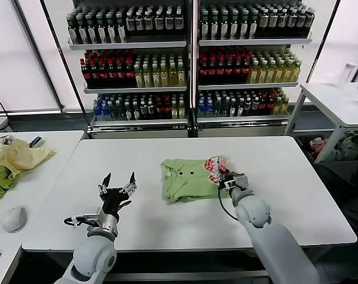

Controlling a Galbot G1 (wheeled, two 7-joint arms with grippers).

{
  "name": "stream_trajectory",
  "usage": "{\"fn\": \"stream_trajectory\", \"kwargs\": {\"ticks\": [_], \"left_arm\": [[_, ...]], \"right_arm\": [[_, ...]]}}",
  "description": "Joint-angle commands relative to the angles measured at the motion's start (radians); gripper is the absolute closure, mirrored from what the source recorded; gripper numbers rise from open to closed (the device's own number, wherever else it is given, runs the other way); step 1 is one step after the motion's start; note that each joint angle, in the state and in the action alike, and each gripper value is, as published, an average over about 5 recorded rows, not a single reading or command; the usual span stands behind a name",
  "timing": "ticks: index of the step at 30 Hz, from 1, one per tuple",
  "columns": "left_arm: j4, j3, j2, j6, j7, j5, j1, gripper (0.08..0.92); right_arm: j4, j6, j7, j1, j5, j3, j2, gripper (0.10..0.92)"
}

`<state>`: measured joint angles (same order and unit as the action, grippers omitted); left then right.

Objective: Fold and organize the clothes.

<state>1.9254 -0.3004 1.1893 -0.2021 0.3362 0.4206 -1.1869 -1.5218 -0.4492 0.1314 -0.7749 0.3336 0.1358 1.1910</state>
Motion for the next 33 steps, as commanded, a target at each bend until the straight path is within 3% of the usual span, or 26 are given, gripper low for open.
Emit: {"fn": "stream_trajectory", "kwargs": {"ticks": [1,14,19,33], "left_arm": [[0.02,0.036,0.014,0.005,-0.011,-0.081,-0.011,0.177],[0.109,0.046,0.039,0.015,-0.039,-0.162,-0.1,0.177],[0.13,0.042,0.051,0.023,-0.044,-0.171,-0.137,0.177],[0.19,-0.002,0.074,0.029,-0.05,-0.2,-0.216,0.177]], "right_arm": [[-0.169,0.253,-0.009,-0.138,-0.034,0.123,-0.106,0.715],[-0.485,0.291,-0.028,-0.504,-0.041,0.409,-0.117,0.344],[-0.543,0.312,-0.036,-0.588,-0.039,0.449,-0.097,0.224],[-0.575,0.316,-0.003,-0.617,-0.076,0.411,-0.062,0.203]]}}
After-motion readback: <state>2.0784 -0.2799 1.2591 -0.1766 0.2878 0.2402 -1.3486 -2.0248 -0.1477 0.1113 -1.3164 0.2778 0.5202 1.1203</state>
